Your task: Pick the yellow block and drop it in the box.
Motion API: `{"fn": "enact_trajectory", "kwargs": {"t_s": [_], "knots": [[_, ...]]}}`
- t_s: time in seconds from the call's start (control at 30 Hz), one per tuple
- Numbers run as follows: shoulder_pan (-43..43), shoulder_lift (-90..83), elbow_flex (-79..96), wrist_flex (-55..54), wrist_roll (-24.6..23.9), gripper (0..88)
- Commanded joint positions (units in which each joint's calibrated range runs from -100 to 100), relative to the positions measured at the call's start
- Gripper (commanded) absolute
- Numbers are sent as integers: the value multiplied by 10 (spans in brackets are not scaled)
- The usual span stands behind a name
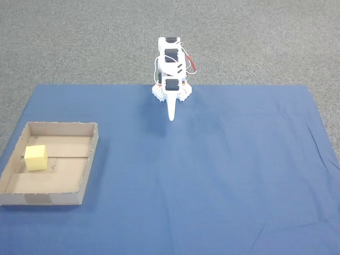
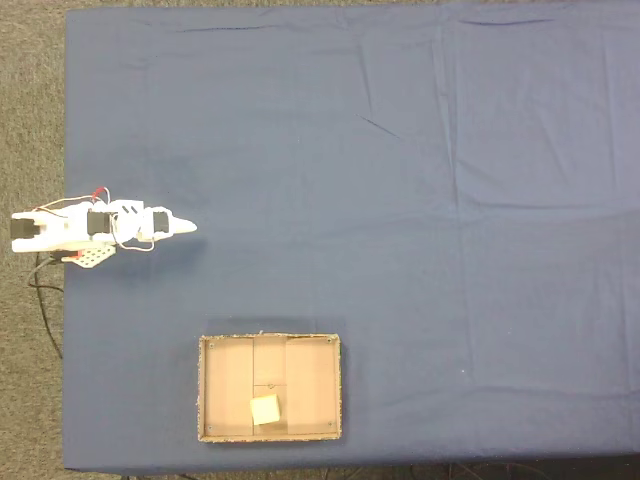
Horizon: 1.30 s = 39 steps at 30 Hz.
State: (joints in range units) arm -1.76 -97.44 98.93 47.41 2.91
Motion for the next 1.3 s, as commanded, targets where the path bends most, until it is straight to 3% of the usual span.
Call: {"fn": "enact_trajectory", "kwargs": {"t_s": [0.0, 1.27], "knots": [[18, -2, 9, 3, -18, 2], [13, -2, 9, 3, -11, 2]]}}
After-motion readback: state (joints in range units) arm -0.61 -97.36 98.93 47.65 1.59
